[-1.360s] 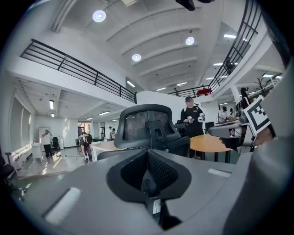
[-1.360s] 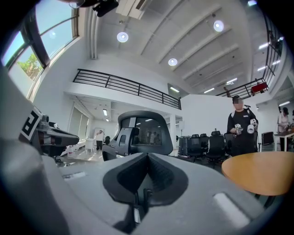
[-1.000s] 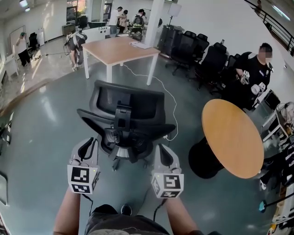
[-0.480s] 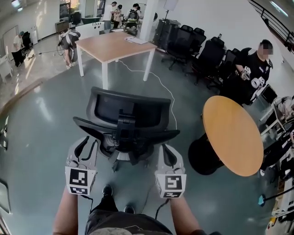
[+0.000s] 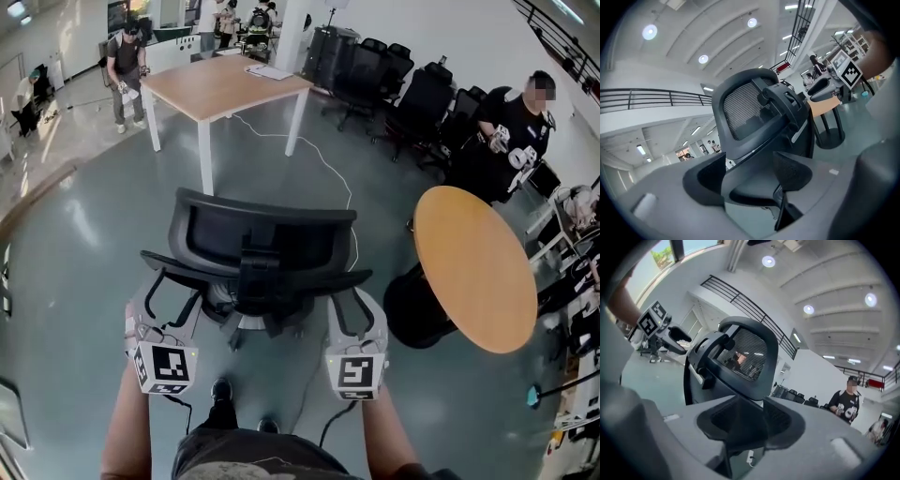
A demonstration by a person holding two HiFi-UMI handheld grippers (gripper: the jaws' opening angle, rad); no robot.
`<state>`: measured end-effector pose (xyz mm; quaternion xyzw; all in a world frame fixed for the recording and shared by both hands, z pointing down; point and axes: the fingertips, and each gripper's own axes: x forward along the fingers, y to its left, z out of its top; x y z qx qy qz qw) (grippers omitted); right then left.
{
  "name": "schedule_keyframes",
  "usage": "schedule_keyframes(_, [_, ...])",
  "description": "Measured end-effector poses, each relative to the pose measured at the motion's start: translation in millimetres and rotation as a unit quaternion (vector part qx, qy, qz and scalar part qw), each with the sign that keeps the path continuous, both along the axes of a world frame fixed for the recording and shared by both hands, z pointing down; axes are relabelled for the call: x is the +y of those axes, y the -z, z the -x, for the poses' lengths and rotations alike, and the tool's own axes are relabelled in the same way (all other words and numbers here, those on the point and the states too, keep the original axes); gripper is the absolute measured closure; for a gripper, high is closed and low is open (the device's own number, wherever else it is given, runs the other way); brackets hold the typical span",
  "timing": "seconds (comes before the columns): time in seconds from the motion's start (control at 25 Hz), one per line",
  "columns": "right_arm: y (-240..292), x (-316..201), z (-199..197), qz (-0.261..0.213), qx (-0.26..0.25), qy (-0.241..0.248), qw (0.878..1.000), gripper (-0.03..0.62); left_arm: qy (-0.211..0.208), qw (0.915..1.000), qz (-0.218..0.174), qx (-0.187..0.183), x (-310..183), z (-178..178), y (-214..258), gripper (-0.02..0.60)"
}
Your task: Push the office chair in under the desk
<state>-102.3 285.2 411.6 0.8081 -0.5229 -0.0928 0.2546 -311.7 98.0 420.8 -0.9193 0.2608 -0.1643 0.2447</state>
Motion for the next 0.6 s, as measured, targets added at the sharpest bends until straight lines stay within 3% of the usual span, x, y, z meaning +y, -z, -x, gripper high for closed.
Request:
schedule_keyframes(0.12, [-9.5,-5.6,-4.3,0.039,0.044,0.001,0.998,0.413,-0.004,0.9996,-0.012,-0.024,-8.1,-2.0,-8.3,0.233])
schedule_keyframes(0.32, [-22.6,-8.7,-12.6,0.072,0.063,-0.005,0.995,0.356,0.001,0.9974,-0.047,-0.055,-21.1,-0.3,-15.3,0.209])
schedule_keyframes(0.6, [-39.9,-18.0,-27.8,0.156,0.142,-0.019,0.977,0.307,0.019,0.9828,-0.126,-0.133,-43.5,-4.1,-25.1,0.184])
